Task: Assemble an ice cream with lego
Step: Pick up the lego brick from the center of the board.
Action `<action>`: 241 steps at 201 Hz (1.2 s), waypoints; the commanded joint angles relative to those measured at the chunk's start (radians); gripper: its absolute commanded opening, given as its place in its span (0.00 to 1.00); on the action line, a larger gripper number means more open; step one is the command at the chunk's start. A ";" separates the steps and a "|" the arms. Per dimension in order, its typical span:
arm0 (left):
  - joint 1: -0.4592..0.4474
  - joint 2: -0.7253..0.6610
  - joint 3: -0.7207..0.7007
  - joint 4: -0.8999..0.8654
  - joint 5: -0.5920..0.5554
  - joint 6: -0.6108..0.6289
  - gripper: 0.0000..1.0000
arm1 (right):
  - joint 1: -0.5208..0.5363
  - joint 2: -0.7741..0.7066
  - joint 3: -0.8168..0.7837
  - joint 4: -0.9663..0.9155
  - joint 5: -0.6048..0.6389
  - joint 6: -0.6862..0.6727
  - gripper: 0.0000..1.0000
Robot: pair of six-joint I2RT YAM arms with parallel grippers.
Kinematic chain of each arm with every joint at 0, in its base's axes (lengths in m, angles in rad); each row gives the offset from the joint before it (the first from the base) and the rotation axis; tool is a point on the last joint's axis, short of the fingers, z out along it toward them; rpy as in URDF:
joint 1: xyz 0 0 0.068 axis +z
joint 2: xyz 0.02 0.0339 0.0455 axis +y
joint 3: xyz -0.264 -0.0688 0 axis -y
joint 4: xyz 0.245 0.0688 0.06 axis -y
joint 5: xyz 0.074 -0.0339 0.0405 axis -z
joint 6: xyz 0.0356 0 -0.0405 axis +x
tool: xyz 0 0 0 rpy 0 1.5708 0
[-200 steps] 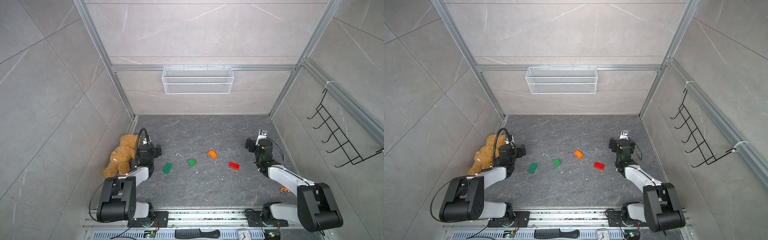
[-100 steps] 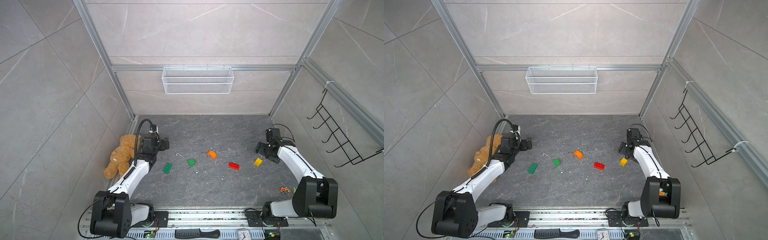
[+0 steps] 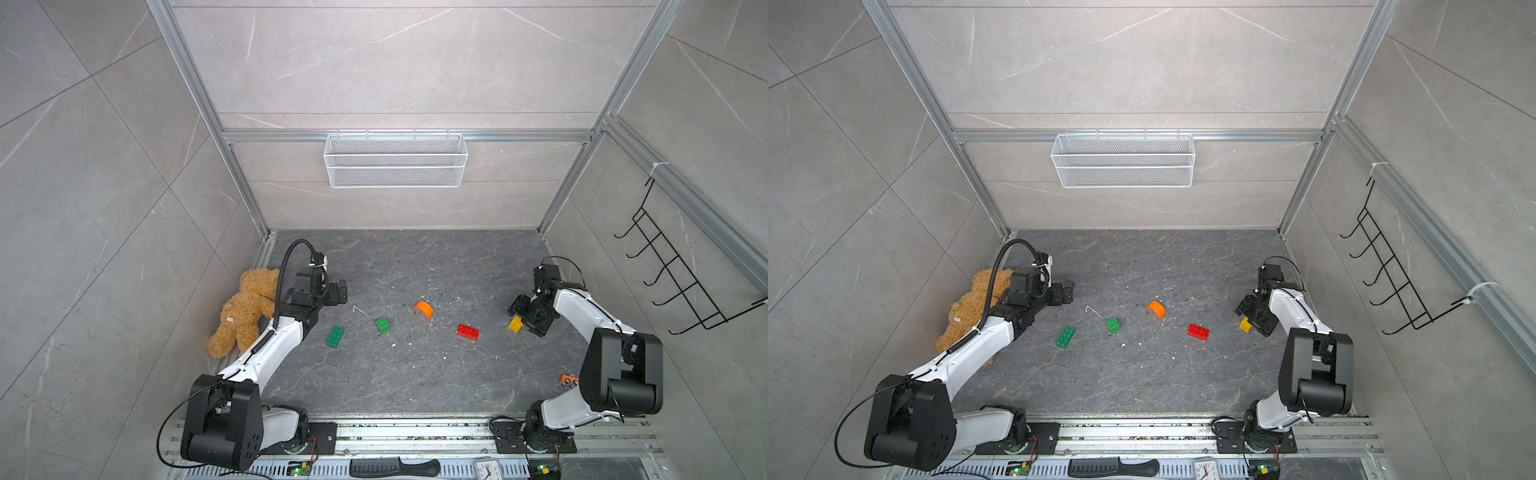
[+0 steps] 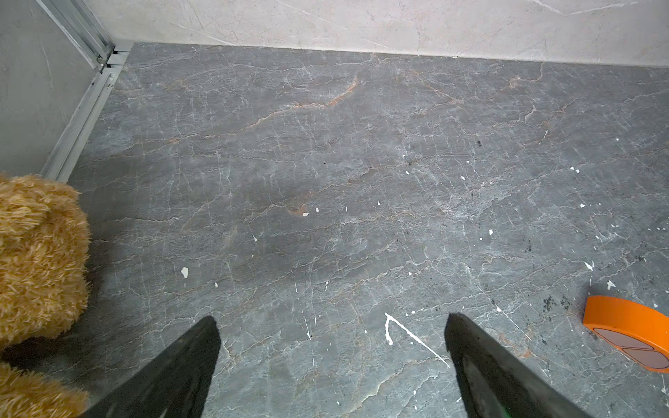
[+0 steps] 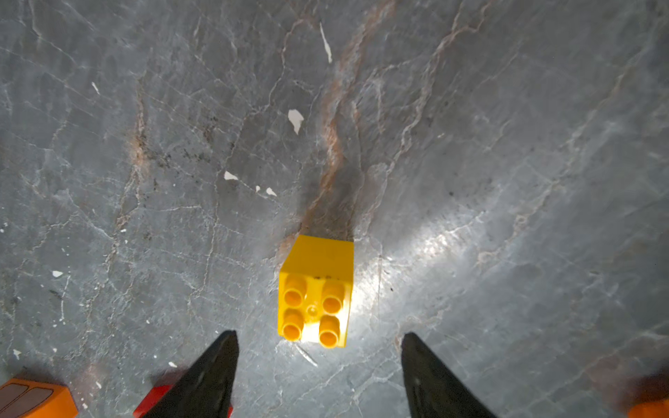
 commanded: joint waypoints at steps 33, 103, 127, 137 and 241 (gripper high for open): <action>-0.015 -0.004 0.019 -0.015 0.014 -0.006 1.00 | -0.014 0.067 -0.026 0.062 0.019 -0.002 0.63; -0.039 -0.014 0.019 -0.018 -0.013 0.010 1.00 | -0.018 0.087 -0.027 0.086 0.008 -0.020 0.44; -0.040 -0.018 0.020 -0.019 -0.016 0.010 1.00 | -0.019 0.084 -0.040 0.097 -0.002 -0.025 0.37; -0.042 -0.019 0.021 -0.021 -0.016 0.011 1.00 | -0.019 0.084 -0.047 0.095 -0.014 -0.030 0.32; -0.066 -0.036 0.025 -0.033 -0.017 -0.006 1.00 | 0.157 -0.119 -0.209 -0.034 -0.046 0.004 0.07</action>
